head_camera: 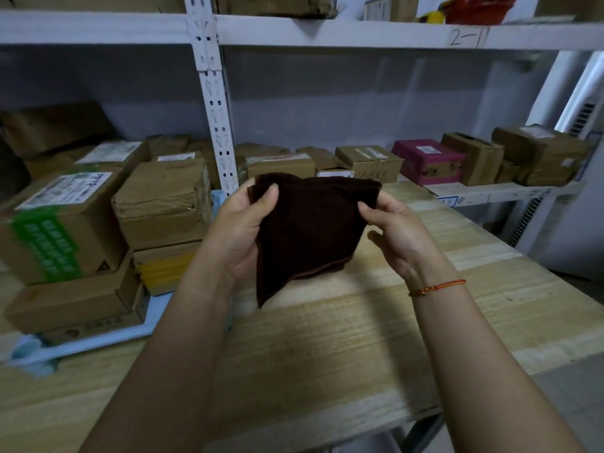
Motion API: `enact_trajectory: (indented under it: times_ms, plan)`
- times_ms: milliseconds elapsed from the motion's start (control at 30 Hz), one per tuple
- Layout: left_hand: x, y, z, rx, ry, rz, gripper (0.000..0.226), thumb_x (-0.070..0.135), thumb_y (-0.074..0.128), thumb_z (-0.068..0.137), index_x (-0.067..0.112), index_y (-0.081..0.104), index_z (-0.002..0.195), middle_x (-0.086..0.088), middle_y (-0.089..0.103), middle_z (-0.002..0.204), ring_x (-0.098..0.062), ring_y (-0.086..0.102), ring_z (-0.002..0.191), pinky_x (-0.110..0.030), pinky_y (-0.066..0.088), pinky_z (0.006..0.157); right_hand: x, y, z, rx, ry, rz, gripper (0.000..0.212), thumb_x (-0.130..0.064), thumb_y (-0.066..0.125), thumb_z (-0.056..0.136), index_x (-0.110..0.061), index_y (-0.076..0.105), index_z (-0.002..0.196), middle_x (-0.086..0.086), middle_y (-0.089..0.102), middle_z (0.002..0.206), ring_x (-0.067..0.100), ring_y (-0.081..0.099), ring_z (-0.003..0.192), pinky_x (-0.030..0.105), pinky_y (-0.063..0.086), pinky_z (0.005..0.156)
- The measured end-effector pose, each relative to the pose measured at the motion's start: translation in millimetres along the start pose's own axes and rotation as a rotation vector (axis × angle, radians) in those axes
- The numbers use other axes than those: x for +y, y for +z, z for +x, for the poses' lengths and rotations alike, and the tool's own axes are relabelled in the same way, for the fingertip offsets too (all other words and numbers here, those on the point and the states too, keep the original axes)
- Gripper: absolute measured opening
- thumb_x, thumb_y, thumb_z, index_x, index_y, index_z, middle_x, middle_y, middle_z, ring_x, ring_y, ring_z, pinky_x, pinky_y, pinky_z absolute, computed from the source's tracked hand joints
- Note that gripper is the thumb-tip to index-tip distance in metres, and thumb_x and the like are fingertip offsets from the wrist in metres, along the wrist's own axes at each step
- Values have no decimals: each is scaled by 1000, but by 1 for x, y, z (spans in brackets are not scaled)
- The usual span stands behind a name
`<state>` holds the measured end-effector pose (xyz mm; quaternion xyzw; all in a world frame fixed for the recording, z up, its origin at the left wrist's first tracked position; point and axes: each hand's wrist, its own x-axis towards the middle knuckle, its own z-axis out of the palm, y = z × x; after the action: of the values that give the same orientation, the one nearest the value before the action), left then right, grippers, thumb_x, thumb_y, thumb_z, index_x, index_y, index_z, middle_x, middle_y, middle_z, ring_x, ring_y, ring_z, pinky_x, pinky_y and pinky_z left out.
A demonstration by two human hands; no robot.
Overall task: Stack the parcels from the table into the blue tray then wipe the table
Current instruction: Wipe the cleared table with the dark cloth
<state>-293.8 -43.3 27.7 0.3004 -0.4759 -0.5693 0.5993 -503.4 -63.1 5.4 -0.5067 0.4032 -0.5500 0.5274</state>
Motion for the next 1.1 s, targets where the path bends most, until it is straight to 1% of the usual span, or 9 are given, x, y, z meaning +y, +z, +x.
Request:
enact_trajectory:
  times_ms: [167,367,433,567,667,767,867,967,1100]
  plan:
    - [26,5,-5,-200,60,73,16,16,59,78,20,74,83,3,74,84,-10,70,83,-23,56,73,-5,-6,-2,-123,-20,400,29,5,53,61,-17,72,61,-3,61,63,6,48,53,24,33,69]
    - [26,22,4,-330,-1,171,18,13,62,74,12,73,87,-1,74,85,-11,70,82,-22,56,73,-12,24,6,-317,-20,512,26,-11,66,64,4,67,85,20,66,97,30,58,100,44,38,104]
    - [17,25,9,-273,21,235,19,15,64,74,13,68,93,3,73,86,-10,69,84,-21,55,75,-17,38,7,-275,-2,456,41,-13,69,74,3,58,110,24,56,107,33,53,104,43,39,103]
    - [3,22,13,-270,-41,240,14,23,66,81,18,63,94,-2,67,94,-16,66,92,-29,55,80,-23,52,7,-66,35,240,35,-10,65,83,8,58,113,26,48,101,36,46,97,35,43,78]
    - [-3,22,15,-146,-15,357,4,16,60,92,17,63,95,-6,67,97,-19,66,94,-33,56,84,-22,55,0,89,45,229,37,-21,56,98,15,60,103,24,62,94,32,62,88,36,54,80]
    - [-7,24,19,118,-17,290,6,16,60,93,17,66,94,-7,71,97,-25,69,94,-38,59,77,-14,51,-12,170,-26,112,34,-41,46,101,-16,65,89,-2,65,75,10,65,79,34,51,90]
    - [-6,24,21,286,-101,-22,10,17,60,93,14,66,101,-9,73,97,-27,71,89,-39,60,67,10,47,-20,-35,-20,-200,46,-61,61,83,-20,68,103,-4,70,98,11,67,97,34,51,95]
    - [-7,21,25,410,-233,-186,27,23,59,94,11,61,118,-14,71,105,-28,70,88,-41,60,56,33,44,-27,-294,28,-319,46,-42,71,86,-20,60,124,-2,72,108,9,71,90,31,60,75]
    - [-15,16,27,538,-376,-262,41,38,57,94,11,61,124,-13,69,113,-28,66,84,-38,50,46,36,41,-37,-455,98,-240,37,-37,65,87,-26,60,122,-7,72,110,8,68,103,25,56,88]
